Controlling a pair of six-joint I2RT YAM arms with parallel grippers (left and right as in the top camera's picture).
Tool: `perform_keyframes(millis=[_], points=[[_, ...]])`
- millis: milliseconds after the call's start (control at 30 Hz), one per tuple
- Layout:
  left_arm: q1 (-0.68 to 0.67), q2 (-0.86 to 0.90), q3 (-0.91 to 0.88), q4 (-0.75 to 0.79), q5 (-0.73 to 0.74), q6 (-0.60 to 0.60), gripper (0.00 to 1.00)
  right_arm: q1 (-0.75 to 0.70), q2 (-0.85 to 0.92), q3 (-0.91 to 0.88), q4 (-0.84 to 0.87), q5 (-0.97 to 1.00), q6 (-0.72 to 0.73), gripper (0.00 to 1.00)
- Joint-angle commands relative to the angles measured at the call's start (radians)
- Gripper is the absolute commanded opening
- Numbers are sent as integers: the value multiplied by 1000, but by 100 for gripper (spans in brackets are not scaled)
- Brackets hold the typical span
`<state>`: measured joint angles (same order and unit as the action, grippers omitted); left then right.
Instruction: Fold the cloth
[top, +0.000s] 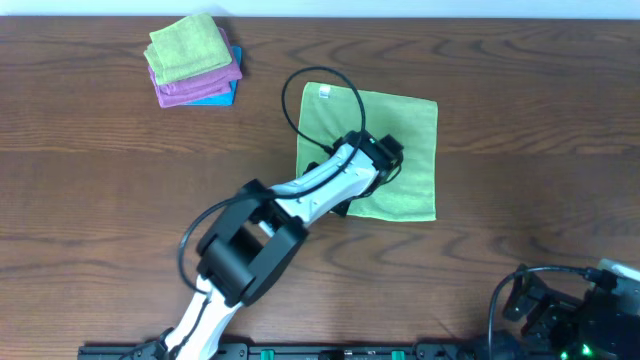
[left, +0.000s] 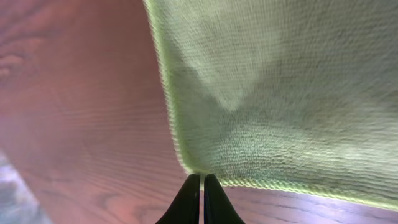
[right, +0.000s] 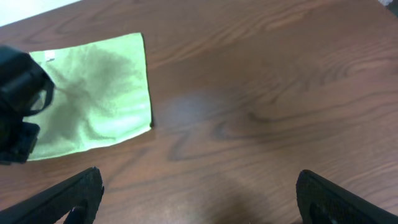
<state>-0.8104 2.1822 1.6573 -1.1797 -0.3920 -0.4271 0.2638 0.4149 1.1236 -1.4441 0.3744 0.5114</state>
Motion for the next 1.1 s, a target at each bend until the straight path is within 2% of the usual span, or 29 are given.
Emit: perform_keyframes(millis=[0, 167, 333, 500, 600, 767, 933, 1067], points=[[9, -172, 45, 31, -9, -31, 6, -8, 8, 0, 17, 3, -38, 99], [44, -381, 44, 48, -8, -31, 5, -8, 84, 0, 64, 14, -60, 99], [105, -451, -35, 39, 11, -57, 6, -8, 211, 0, 108, 41, -78, 99], [190, -465, -227, 139, 207, -60, 6, -16, 314, -1, 129, 41, -78, 98], [245, -536, -299, 161, 225, -53, 6, -53, 345, -1, 136, 41, -80, 98], [359, -772, -396, 205, 250, 42, 6, -174, 374, -14, 180, -58, -146, 98], [475, -938, -598, 339, 418, 110, 6, -285, 372, -39, 186, -179, -172, 98], [544, -940, -735, 486, 627, 113, 6, -342, 376, -139, 265, -384, -160, 96]])
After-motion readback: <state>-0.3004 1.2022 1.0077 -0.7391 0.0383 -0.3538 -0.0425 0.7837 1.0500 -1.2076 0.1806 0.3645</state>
